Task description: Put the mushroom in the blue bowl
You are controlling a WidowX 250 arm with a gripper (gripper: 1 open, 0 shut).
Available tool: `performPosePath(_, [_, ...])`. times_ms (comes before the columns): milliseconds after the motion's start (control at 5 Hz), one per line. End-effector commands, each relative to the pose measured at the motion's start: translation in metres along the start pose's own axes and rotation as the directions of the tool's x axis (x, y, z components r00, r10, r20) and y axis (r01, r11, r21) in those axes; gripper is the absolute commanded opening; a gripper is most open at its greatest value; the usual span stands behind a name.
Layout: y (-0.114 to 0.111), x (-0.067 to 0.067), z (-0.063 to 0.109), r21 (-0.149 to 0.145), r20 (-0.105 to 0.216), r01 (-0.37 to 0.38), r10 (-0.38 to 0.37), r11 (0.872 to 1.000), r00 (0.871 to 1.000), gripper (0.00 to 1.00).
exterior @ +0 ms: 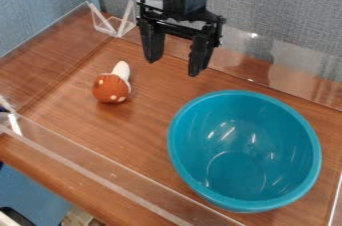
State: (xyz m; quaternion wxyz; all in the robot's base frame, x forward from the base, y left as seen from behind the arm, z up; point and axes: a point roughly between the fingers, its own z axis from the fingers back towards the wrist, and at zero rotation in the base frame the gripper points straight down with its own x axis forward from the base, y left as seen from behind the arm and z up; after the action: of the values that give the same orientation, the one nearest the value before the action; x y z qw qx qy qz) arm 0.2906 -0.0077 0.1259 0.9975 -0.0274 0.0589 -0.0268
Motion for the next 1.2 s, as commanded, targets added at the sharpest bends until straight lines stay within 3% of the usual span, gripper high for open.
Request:
performPosePath(0, [0.002,0.001,0.031,0.004,0.108,-0.003,0.002,1.0,0.994,1.0])
performPosePath(200, [0.002,0.001,0.031,0.004,0.109,-0.001,0.0,1.0,0.994,1.0])
performPosePath(400, [0.02,0.002,0.025,0.001,0.107,-0.042,0.041,0.999,0.993,1.0])
performPosePath(800, [0.084,0.0,-0.012,0.013,0.082,-0.151,0.15,0.988,0.985,1.0])
performPosePath(1000, [0.102,-0.003,-0.022,0.017,0.097,-0.228,0.225,0.974,0.969,1.0])
